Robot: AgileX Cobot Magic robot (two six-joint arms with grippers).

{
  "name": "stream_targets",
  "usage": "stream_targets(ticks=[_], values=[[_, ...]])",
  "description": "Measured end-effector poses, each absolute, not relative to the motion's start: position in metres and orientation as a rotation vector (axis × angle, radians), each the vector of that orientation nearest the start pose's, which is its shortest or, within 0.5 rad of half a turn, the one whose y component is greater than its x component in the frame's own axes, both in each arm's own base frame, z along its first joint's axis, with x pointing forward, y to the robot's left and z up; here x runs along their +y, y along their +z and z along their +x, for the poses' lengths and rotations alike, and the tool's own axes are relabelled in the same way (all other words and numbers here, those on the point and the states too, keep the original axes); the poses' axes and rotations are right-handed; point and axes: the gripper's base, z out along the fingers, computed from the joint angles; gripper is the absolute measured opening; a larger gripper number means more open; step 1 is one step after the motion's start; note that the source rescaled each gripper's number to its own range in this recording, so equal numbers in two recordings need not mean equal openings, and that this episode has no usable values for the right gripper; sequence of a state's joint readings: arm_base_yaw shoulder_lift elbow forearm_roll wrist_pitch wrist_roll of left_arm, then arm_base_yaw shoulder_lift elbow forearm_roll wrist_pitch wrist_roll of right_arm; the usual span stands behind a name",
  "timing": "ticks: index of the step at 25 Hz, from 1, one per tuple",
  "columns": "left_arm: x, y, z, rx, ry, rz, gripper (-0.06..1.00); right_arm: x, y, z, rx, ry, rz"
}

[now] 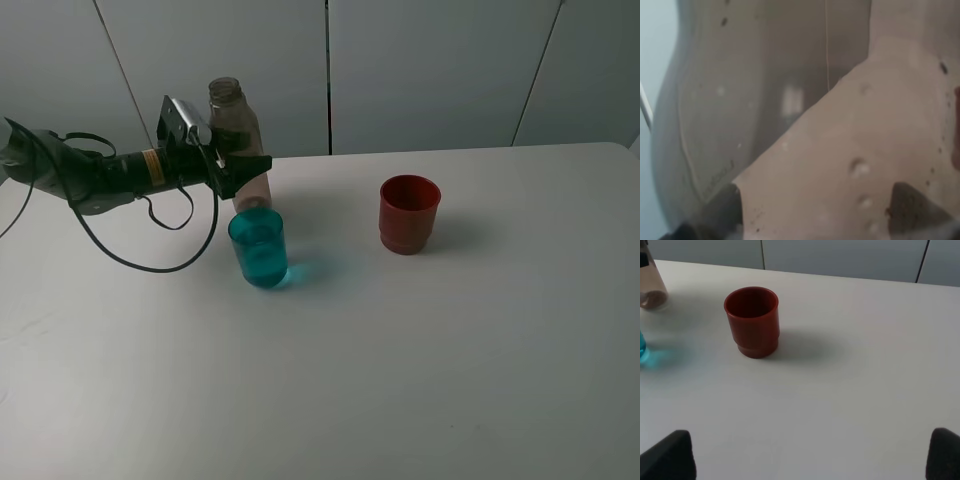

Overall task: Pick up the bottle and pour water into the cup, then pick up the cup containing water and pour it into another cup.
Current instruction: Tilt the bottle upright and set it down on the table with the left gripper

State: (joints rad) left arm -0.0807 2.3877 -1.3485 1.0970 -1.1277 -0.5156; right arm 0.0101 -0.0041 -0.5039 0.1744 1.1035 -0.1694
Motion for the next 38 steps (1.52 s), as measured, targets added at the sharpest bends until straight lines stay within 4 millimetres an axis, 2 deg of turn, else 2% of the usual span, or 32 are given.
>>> stream_targets(ticks=[5,11,23,25,26,30,31,34,38], values=[[-0.109,0.087,0.443,1.514,-0.755,0.839,0.02,0.014,0.276,-0.009,2.059,0.112,-0.199],[-0.109,0.077,0.441,1.514,-0.773,0.836,0.02,0.014,0.276,-0.009,2.059,0.113,-0.197],[-0.115,0.077,0.438,1.455,-0.76,0.905,0.02,0.014,0.276,-0.009,2.059,0.113,-0.197],[-0.115,0.077,0.438,1.455,-0.76,0.905,0.1,0.014,0.276,-0.009,2.059,0.113,-0.197],[-0.115,0.077,0.438,1.455,-0.76,0.905,0.2,0.014,0.276,-0.009,2.059,0.113,-0.197],[-0.115,0.078,0.437,1.446,-0.766,0.904,0.84,0.014,0.276,-0.009,2.059,0.113,-0.197],[-0.115,0.078,0.437,1.446,-0.766,0.904,0.93,0.014,0.276,-0.009,2.059,0.113,-0.197],[-0.115,0.078,0.437,1.444,-0.767,0.903,0.97,0.014,0.276,-0.009,2.059,0.113,-0.197],[-0.116,0.081,0.437,1.438,-0.766,0.929,0.97,0.014,0.276,-0.009,2.059,0.113,-0.197]])
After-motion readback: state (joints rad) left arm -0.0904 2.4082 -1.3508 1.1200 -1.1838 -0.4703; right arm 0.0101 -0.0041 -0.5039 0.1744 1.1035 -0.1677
